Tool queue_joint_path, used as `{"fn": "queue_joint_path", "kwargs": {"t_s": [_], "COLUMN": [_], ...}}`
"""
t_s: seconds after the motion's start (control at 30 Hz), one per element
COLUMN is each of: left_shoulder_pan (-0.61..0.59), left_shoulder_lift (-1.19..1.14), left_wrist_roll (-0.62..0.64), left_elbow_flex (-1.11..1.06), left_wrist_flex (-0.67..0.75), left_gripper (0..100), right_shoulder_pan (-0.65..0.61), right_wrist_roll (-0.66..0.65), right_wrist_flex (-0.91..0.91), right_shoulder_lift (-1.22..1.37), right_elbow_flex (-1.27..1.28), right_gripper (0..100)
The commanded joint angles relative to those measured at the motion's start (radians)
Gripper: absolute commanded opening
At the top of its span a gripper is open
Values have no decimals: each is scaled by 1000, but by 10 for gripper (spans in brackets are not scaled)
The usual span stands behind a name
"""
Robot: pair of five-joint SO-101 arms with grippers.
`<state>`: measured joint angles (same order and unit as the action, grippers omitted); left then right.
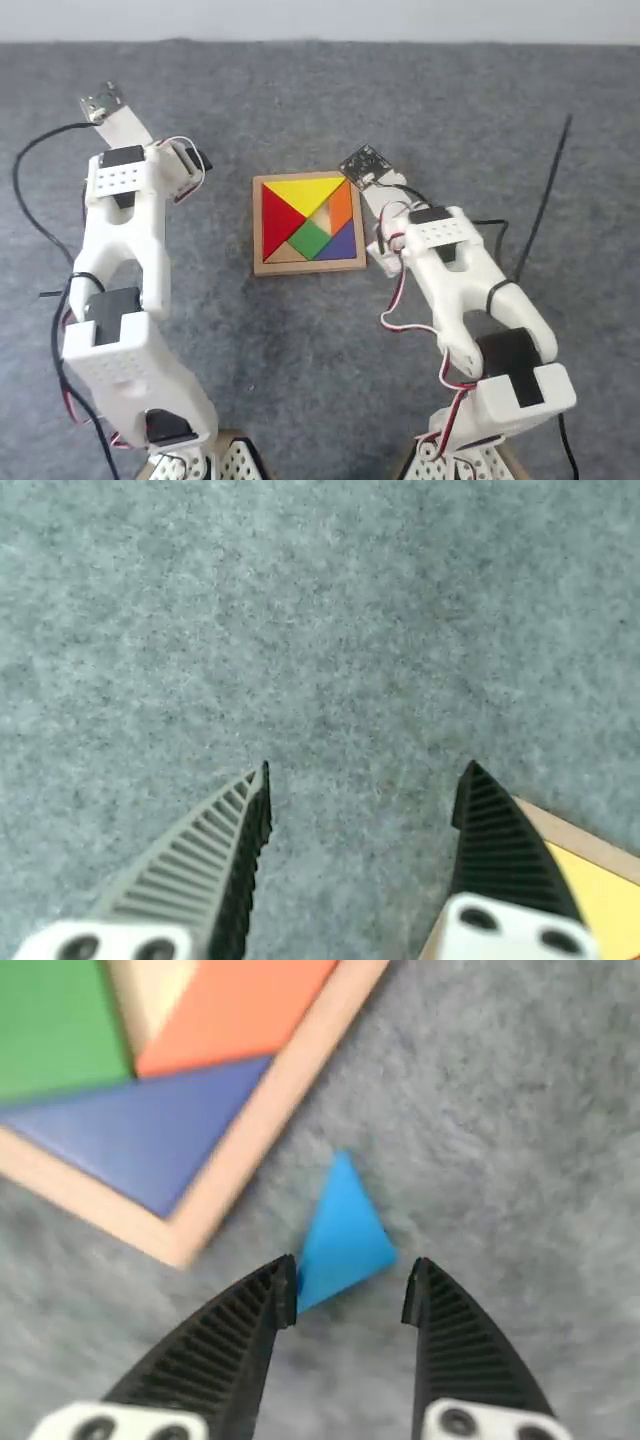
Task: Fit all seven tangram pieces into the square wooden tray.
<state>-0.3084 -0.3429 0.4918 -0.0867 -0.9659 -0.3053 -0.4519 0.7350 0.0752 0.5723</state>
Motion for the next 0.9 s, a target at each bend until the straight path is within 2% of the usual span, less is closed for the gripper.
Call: {"fn": "queue_joint_path", "kwargs": {"t_s": [0.0, 0.2, 0.27, 0.37, 0.43, 0.53, 0.67, 0.73, 0.87], "left_shoulder_pan": [3, 5, 5, 5, 5, 3, 3, 3, 3], "left_shoulder_lift": [9, 9, 9, 9, 11, 12, 12, 12, 12], "left_wrist_roll": [-12, -12, -12, -12, -12, -12, -12, -12, -25], "left_elbow_flex": [50, 50, 50, 50, 50, 50, 50, 50, 50], "left_wrist_flex": [-8, -8, -8, -8, -6, -6, -6, -6, -6], "left_gripper": [276, 276, 276, 276, 276, 276, 276, 276, 276], "right_shoulder_pan": [74, 131, 151, 202, 232, 257, 232, 174, 67], "right_wrist_roll": [-287, -540, -560, -520, -397, -103, 258, 336, 413], "right_wrist_flex": [-16, -18, -41, -88, -117, -102, 45, 143, 265], "right_shoulder_lift": [-15, -19, -19, -18, -18, -18, -19, -19, -21], "right_elbow_flex": [-15, -17, -35, -84, -115, -152, -164, -164, -175], "right_gripper": [186, 186, 186, 186, 186, 186, 187, 187, 191]}}
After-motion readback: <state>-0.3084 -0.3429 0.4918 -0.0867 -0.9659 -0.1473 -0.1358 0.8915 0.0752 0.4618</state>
